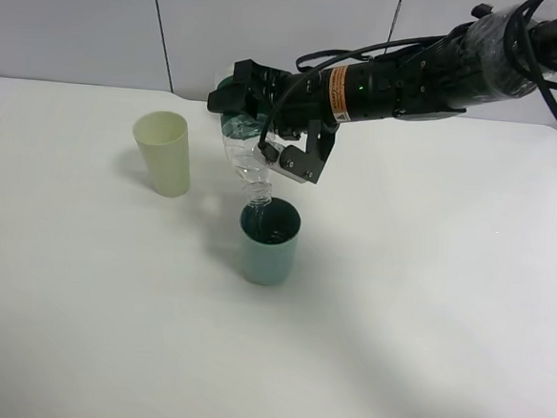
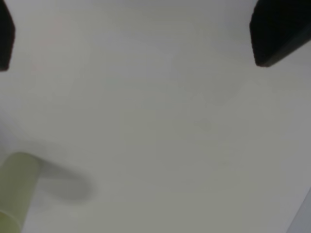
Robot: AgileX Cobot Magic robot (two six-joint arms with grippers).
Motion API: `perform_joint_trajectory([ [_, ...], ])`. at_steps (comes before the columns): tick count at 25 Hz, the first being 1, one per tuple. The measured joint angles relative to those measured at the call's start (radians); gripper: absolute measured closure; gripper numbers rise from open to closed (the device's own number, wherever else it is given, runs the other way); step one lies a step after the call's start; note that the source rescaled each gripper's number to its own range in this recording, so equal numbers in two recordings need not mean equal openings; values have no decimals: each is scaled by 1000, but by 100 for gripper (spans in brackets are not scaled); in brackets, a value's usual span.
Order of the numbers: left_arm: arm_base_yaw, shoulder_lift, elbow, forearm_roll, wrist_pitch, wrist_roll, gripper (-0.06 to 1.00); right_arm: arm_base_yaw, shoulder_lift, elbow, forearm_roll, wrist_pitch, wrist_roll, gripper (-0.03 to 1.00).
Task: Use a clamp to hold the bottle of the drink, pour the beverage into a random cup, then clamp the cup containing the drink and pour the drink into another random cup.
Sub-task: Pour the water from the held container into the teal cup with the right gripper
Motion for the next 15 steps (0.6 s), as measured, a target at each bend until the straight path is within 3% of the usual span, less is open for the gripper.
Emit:
perform_joint_trajectory([
  [15, 0, 0, 0, 0, 0, 0, -2, 9, -24, 0, -13, 5, -33, 91],
])
